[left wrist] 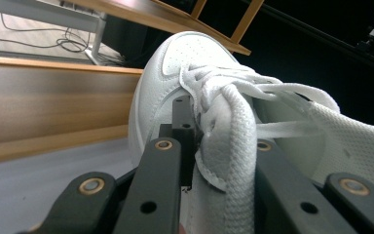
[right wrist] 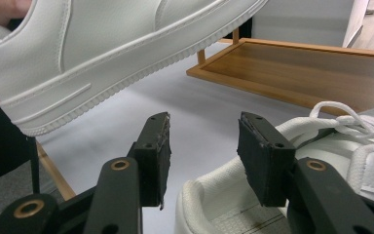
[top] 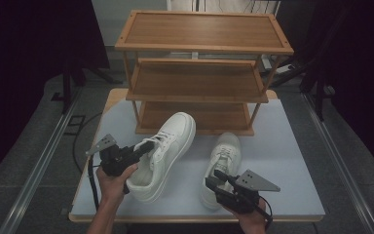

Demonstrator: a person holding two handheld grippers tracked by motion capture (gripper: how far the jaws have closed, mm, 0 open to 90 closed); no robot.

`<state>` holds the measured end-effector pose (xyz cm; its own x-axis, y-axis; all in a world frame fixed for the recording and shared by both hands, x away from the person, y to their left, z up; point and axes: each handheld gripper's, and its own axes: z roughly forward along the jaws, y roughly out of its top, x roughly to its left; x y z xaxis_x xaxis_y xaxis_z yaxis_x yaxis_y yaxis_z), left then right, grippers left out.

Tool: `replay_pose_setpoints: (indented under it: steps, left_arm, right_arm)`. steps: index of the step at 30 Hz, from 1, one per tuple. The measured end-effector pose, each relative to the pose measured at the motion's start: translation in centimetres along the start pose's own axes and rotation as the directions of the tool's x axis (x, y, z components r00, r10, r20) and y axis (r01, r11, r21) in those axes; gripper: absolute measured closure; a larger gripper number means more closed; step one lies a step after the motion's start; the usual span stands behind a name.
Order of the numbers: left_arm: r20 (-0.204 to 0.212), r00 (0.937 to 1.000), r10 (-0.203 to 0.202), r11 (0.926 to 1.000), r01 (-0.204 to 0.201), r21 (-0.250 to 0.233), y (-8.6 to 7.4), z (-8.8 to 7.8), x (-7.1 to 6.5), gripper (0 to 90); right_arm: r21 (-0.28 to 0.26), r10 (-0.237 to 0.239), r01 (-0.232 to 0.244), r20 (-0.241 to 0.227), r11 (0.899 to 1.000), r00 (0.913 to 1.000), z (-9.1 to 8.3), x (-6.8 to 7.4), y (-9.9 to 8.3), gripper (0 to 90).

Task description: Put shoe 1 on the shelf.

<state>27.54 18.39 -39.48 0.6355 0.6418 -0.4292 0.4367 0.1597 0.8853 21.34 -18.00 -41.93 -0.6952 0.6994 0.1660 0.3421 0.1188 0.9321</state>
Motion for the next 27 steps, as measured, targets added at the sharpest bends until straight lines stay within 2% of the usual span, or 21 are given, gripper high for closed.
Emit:
replay_pose_setpoints:
  steps: [5,10,17,21,27]
  left_arm:
    - [0.039,0.9986,-0.035,0.9994,0.035,-0.002,1.0,0.7,-0.2,82.2]
    - [0.041,0.999,-0.016,0.9998,0.017,-0.009,2.2,1.4,-0.7,82.1]
    - [0.072,0.9969,-0.032,0.9991,0.034,-0.026,3.6,2.5,-1.2,82.2]
    - [0.068,0.9976,-0.011,0.9996,0.012,-0.024,4.3,3.0,-1.6,82.2]
    - [0.065,0.9979,-0.001,0.9996,0.003,-0.029,5.4,3.6,-2.0,82.2]
  right_arm:
    - [0.002,0.001,-0.001,-0.003,1.0,1.0,0.0,0.0,0.0,54.7]
    - [0.0,0.002,-0.002,-0.002,1.0,1.0,0.0,0.0,0.0,54.7]
    - [0.002,0.003,-0.003,-0.006,1.0,1.0,0.0,0.0,0.0,54.6]
    - [0.004,0.001,-0.001,-0.014,1.0,0.9999,-0.1,0.0,0.1,54.6]
    - [0.003,-0.003,0.003,-0.022,1.0,0.9998,0.0,0.1,0.1,54.5]
